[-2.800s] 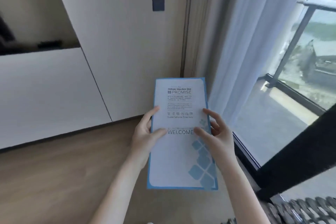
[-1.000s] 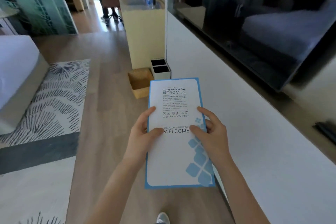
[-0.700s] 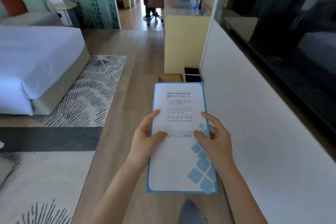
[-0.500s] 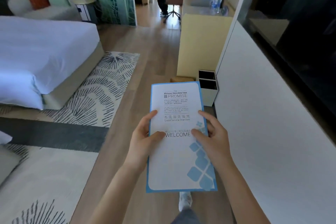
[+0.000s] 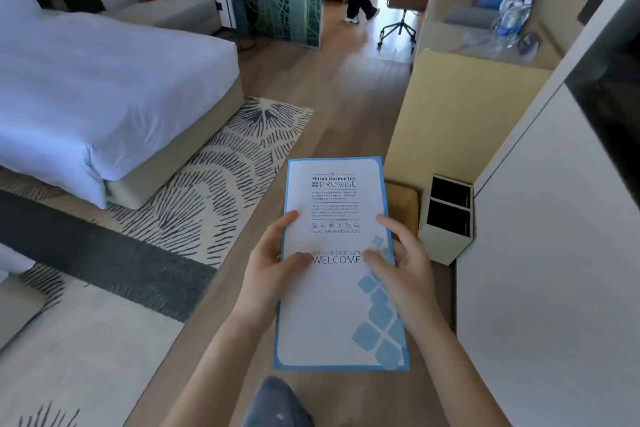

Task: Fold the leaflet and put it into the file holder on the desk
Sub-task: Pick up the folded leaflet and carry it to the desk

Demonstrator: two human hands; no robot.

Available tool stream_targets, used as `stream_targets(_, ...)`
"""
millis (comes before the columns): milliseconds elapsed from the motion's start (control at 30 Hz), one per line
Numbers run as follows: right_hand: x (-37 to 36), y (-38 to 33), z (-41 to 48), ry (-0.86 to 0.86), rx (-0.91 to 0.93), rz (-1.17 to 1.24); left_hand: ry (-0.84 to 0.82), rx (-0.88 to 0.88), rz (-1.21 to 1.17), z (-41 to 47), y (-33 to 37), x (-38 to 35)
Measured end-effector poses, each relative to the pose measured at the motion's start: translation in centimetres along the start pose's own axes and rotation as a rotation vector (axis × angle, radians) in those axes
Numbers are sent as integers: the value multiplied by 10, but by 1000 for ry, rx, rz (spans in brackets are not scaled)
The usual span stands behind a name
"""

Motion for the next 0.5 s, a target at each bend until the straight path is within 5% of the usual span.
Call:
stream_targets(233,-33,30,175,-62,-35,28,71,44,2,152,-4,77)
stream_targets(500,-80,-1,392,-72,-18,86,5,-3,41,357,73,163)
Point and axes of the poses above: each hand's wrist, its own z-axis towards the middle knuckle, its own x-axis out of the back of the hand, y = z × x, the point moved 10 cm from there along z, towards the middle knuckle, and after that the axes turned 12 degrees about -y, right-handed, at the moved point
